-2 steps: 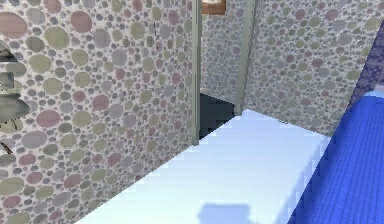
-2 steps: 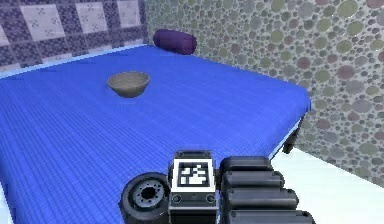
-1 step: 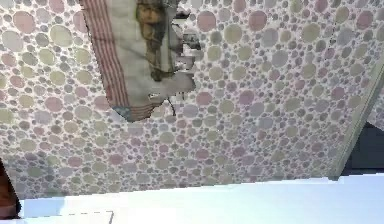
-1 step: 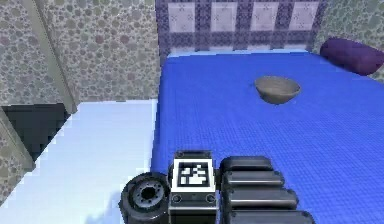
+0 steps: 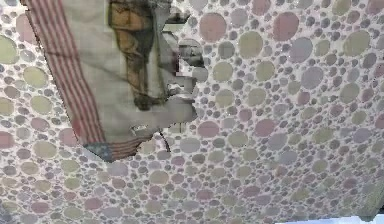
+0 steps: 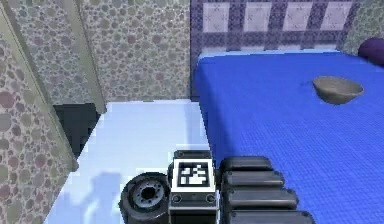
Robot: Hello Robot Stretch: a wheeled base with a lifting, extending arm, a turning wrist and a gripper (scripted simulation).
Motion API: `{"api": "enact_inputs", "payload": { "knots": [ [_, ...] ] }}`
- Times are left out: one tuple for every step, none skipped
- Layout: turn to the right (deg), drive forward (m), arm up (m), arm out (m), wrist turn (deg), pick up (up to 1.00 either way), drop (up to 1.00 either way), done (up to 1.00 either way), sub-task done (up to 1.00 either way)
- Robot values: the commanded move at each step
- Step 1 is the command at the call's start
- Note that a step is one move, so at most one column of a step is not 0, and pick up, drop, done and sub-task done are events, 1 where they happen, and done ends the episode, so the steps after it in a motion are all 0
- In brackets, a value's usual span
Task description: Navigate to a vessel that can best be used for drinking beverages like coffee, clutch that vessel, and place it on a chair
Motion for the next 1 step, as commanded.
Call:
{"api": "enact_inputs", "payload": {
  "knots": [
    [45.0, 0.0, 0.0, 0.0, 0.0, 0.0, 0.0, 0.0, 0.0]
  ]
}}
